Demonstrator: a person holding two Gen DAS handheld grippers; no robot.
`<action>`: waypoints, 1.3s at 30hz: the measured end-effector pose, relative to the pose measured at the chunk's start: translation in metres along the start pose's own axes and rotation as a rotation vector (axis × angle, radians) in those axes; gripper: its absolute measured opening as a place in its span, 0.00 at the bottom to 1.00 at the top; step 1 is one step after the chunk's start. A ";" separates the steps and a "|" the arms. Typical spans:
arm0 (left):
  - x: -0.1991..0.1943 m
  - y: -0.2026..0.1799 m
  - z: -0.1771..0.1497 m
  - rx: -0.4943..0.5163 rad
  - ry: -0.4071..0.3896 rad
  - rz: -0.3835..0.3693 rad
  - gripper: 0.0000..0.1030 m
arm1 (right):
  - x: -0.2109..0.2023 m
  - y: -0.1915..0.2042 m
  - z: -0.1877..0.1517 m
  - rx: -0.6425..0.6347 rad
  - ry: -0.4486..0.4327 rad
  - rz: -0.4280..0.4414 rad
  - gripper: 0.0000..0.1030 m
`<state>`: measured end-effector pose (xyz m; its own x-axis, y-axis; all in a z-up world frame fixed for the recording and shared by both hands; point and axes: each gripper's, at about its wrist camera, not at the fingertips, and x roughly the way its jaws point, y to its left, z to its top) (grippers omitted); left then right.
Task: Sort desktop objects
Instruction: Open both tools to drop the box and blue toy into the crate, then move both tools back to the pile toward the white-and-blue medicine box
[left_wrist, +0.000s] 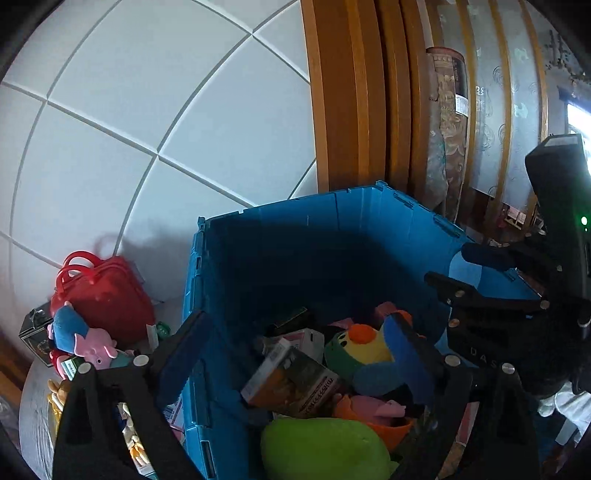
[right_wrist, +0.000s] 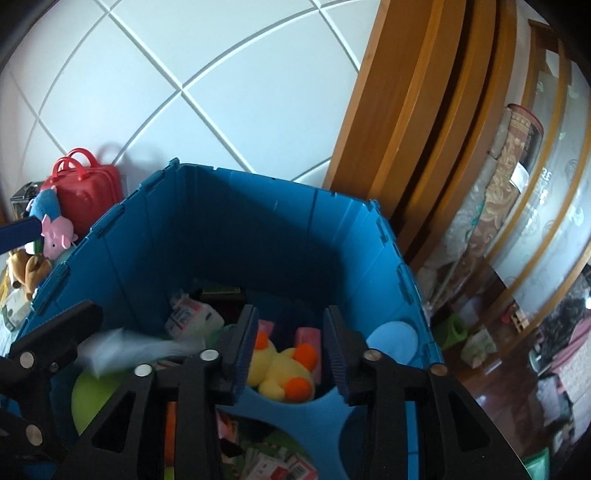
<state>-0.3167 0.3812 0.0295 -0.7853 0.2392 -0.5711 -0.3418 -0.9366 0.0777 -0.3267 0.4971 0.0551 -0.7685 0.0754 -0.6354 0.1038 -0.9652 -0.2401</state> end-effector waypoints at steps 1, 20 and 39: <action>0.001 0.002 0.000 -0.004 0.001 -0.002 0.93 | -0.001 -0.001 0.000 -0.002 0.001 -0.005 0.56; -0.097 0.033 -0.047 -0.055 -0.163 -0.004 0.99 | -0.096 0.014 -0.045 0.041 -0.108 -0.012 1.00; -0.174 0.222 -0.183 -0.322 -0.189 0.261 0.99 | -0.166 0.187 -0.056 0.113 -0.351 0.287 1.00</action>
<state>-0.1615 0.0844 -0.0028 -0.9146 -0.0013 -0.4044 0.0347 -0.9966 -0.0753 -0.1445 0.3181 0.0741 -0.8881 -0.2694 -0.3726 0.2891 -0.9573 0.0032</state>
